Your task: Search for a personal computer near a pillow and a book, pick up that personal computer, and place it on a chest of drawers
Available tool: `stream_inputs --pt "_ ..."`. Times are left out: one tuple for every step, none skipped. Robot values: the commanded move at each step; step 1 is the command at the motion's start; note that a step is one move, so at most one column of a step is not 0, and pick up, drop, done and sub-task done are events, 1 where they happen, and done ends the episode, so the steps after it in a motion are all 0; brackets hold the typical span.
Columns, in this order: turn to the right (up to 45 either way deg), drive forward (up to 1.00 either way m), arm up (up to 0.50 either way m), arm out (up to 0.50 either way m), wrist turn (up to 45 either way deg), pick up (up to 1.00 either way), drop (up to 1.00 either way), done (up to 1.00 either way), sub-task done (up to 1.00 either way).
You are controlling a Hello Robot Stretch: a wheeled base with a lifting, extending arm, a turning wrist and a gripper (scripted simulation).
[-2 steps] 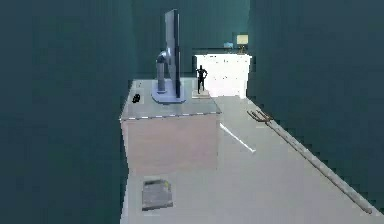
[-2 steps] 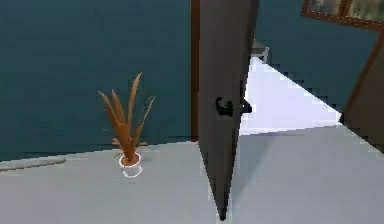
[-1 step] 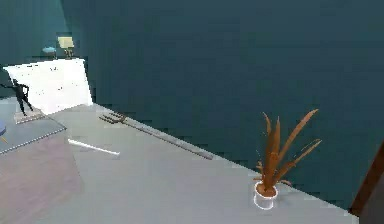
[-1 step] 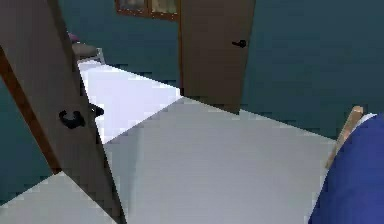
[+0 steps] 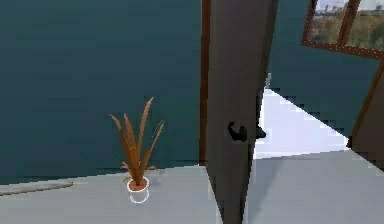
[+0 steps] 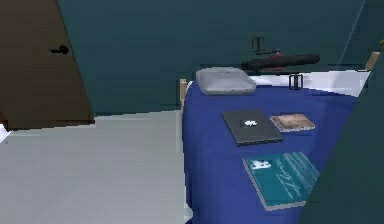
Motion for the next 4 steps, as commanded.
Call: stream_inputs --pt "18.0 0.0 0.0 0.0 0.0 0.0 0.0 0.0 0.0" --pt "21.0 0.0 0.0 0.0 0.0 0.0 0.0 0.0 0.0" --pt "0.0 0.3 0.0 0.0 0.0 0.0 0.0 0.0 0.0" --pt "39.0 0.0 0.0 0.0 0.0 0.0 0.0 0.0 0.0"
